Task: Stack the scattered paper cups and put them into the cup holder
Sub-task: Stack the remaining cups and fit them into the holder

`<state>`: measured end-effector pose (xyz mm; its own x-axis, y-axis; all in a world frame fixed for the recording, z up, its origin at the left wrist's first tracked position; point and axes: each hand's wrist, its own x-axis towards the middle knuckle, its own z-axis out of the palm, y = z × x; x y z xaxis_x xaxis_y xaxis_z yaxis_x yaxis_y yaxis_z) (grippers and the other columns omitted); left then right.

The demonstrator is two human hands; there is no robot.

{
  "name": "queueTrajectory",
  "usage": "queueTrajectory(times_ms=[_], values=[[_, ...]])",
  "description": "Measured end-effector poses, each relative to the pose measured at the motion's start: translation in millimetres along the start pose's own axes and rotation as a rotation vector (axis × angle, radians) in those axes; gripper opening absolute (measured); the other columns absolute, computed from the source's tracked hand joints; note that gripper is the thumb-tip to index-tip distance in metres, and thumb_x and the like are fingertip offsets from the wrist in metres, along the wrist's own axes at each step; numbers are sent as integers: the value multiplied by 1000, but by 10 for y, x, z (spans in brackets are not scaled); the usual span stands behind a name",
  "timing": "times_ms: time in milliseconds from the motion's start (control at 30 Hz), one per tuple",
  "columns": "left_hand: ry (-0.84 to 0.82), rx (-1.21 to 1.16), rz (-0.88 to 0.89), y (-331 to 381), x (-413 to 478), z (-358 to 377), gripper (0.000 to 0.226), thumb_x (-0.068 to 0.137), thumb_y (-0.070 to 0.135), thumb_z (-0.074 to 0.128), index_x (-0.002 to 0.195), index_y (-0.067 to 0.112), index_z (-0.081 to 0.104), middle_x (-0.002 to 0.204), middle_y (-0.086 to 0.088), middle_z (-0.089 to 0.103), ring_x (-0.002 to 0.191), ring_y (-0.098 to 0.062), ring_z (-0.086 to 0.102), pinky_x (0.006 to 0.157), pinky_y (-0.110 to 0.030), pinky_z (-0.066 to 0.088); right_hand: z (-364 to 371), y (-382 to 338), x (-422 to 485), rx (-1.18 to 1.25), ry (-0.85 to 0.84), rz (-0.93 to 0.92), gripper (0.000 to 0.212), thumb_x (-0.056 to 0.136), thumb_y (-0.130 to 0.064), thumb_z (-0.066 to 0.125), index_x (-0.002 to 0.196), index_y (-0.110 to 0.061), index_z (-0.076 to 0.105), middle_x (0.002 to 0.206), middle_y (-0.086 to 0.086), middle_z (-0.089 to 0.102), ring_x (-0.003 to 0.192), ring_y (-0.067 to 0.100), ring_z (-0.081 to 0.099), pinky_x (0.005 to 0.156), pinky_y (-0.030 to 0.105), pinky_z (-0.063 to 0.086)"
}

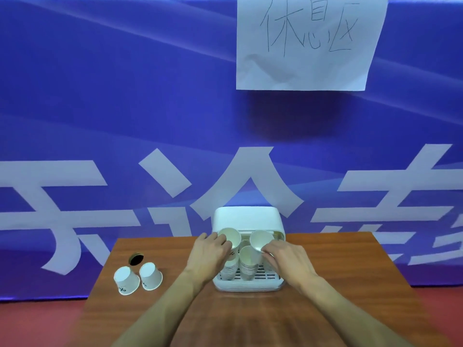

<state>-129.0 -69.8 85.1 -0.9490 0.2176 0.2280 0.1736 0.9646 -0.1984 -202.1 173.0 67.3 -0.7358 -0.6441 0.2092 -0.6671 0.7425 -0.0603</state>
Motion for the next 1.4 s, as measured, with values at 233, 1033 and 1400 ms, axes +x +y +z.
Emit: queueTrajectory(times_ms=[233,1033,1400], values=[[53,-52,-50,58,56,75,23,75,24,78,66,22,57,65,4,52,57,-22,49,46,-30,37,139,73,181,104,11,-22,17,101,-41,48,103,-33,62,101,-16,65,91,10,62,63,30,50],[46,-100,-10,4,115,229,21,79,22,73,67,23,56,65,4,52,58,-22,50,47,-31,37,335,63,148,177,24,-36,10,98,-35,56,100,-33,66,95,-16,66,83,11,63,57,27,44],[-112,-95,16,2,-22,511,30,55,7,76,64,23,53,62,4,48,53,-21,45,48,-30,30,614,43,69,178,12,-25,6,97,-36,59,95,-33,64,87,-15,63,77,11,62,51,28,43]])
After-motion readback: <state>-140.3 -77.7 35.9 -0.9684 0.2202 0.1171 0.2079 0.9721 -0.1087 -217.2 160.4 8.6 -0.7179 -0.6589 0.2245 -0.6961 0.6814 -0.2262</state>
